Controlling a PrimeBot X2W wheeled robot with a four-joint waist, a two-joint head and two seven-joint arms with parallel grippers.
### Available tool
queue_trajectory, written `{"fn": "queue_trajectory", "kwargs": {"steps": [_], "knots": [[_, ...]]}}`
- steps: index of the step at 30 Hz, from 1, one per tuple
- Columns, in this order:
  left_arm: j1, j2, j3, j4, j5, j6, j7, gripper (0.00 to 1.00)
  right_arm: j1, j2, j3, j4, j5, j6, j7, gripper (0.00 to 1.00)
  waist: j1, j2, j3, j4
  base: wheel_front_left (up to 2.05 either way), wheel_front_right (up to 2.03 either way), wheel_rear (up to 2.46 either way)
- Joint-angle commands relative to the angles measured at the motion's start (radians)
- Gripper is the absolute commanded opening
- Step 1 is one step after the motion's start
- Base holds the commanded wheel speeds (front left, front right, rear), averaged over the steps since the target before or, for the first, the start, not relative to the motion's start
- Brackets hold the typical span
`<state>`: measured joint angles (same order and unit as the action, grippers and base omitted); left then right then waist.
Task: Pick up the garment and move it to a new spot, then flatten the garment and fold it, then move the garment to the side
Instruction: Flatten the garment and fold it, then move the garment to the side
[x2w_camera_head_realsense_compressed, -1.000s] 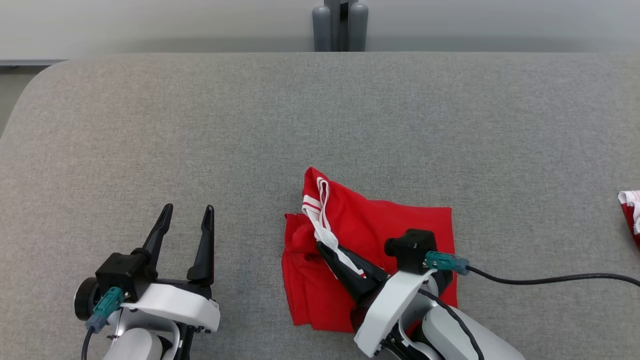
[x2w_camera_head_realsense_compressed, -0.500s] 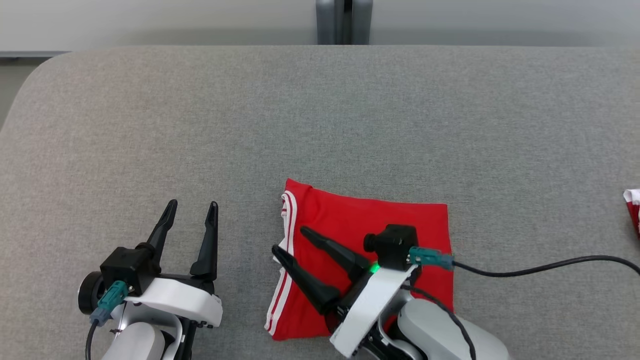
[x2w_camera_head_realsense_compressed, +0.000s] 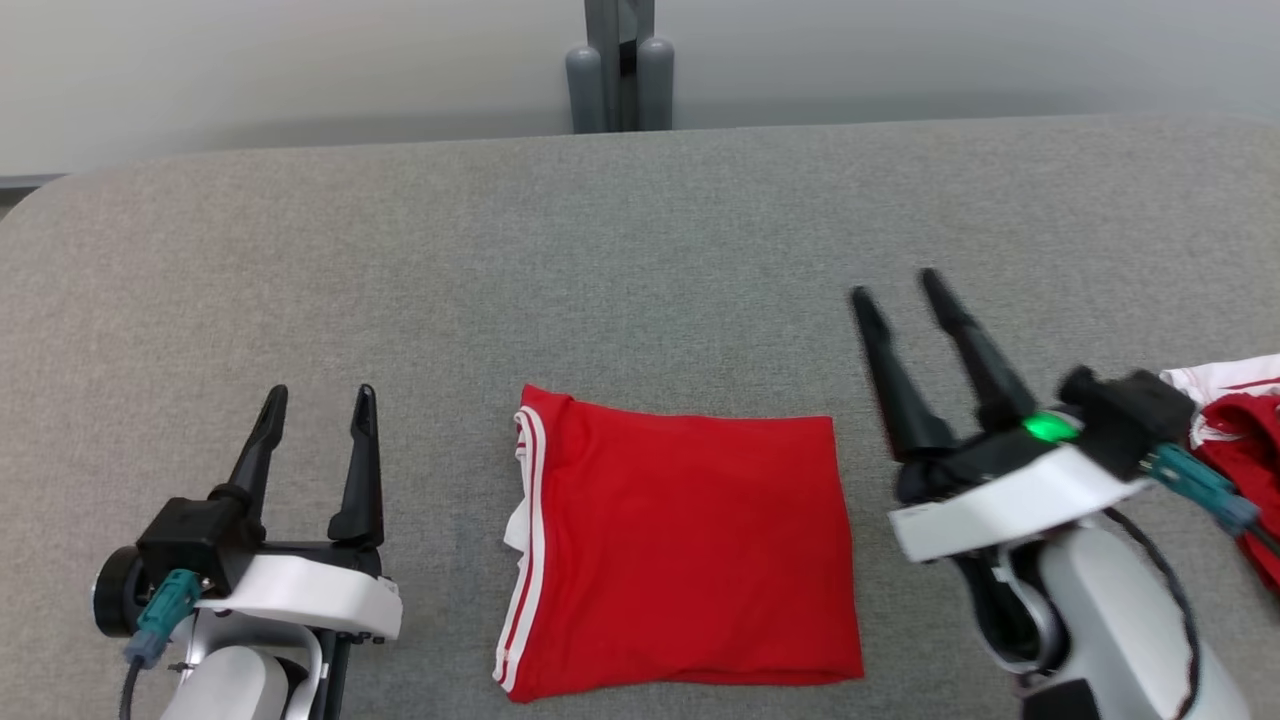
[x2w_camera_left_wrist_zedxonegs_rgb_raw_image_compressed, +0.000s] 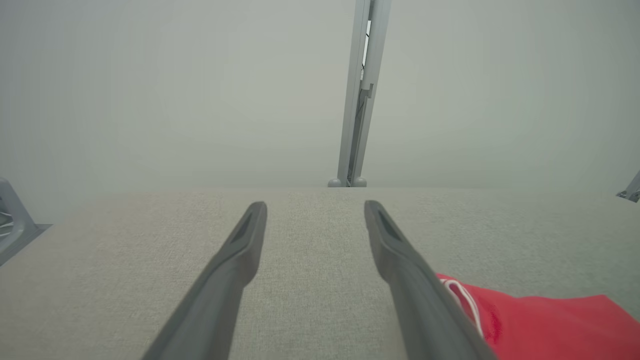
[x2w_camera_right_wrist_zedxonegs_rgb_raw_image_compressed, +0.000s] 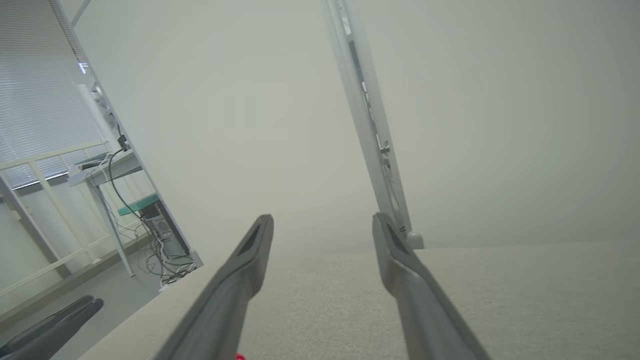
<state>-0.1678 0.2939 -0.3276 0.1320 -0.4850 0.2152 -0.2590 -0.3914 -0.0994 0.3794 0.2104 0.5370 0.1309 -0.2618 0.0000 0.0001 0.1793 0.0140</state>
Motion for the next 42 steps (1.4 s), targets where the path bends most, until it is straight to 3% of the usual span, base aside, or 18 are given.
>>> {"fn": "queue_trajectory", "kwargs": {"steps": [1,8,20,35,42], "knots": [[0.007,0.008,0.007,-0.014,0.005,0.011,-0.004,1.00,0.035,-0.011,-0.045,-0.017,-0.031,0.000,-0.003,1.00,0.0000,-0.0001,-0.010,-0.011,0.00,0.00,0.00],[0.049,0.033,0.033,-0.068,0.008,0.044,0.001,1.00,0.187,-0.009,-0.266,-0.114,-0.209,0.000,0.068,1.00,0.0000,-0.0001,-0.044,-0.033,0.00,0.00,0.00],[0.124,0.080,0.004,-0.103,0.064,0.107,0.060,1.00,0.407,0.031,-0.422,-0.217,-0.359,0.000,0.186,1.00,0.0000,-0.0001,-0.093,-0.036,0.00,0.00,0.00],[0.143,0.100,-0.013,-0.126,0.069,0.117,0.091,1.00,0.468,0.046,-0.445,-0.262,-0.402,0.000,0.241,1.00,0.0000,-0.0001,-0.104,-0.015,0.00,0.00,0.00],[0.113,0.092,-0.034,-0.124,0.080,0.108,0.090,1.00,0.464,0.046,-0.412,-0.208,-0.413,0.000,0.310,1.00,0.0000,-0.0001,-0.085,0.043,0.00,0.00,0.00]]}}
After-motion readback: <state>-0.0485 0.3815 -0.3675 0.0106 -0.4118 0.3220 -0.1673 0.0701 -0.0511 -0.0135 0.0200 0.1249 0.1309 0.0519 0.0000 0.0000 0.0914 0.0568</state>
